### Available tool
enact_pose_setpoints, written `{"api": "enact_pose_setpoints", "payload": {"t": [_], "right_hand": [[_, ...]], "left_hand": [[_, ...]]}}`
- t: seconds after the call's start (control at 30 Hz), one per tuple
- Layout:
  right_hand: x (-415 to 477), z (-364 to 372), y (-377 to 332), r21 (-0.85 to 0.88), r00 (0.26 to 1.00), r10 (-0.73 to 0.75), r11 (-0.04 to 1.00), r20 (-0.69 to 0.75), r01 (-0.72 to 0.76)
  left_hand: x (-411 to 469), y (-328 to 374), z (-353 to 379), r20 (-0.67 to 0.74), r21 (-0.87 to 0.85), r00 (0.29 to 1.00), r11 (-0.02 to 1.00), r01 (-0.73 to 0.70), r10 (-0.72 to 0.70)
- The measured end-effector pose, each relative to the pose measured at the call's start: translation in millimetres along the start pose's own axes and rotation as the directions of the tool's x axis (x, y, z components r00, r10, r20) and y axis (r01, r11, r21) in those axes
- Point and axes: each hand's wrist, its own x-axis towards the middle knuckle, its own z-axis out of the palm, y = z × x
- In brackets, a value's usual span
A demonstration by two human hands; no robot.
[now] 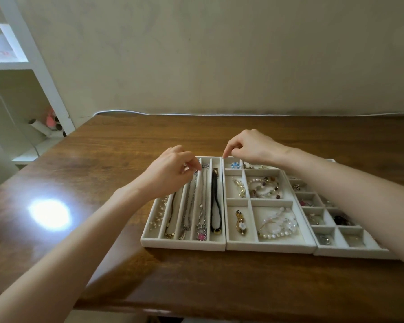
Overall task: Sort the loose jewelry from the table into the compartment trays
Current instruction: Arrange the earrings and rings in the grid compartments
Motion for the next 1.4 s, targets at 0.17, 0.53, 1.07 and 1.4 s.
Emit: {"api": "enact_pose_setpoints", "payload": {"t": [0.17,0.53,1.07,1.4], "right_hand": [[-13.6,-8.9,22.6,0.071,0.999,0.028,0.997,-0.029,-0.026],[-17.9,-5.6,68.9,0.097,0.995,0.089,0.992,-0.053,-0.083],[-9.2,-7.9,79.6,-0.034,0.997,0.013,0.999,0.08,-0.01],[-8.9,-10.8,75.9,-0.228,0.994,0.005,0.973,0.105,0.019]], "left_hand": [[29.8,21.2,14.2,-0.023,-0.031,0.999,0.999,-0.032,0.031],[104.6,30.6,45.2,0.174,0.17,0.984,0.984,-0.052,0.022],[113.5,16.1,50.8,0.211,0.104,0.975,0.991,-0.088,0.064],[115.1,15.3,48.9,0.149,0.022,0.986,0.997,-0.076,0.072]]}}
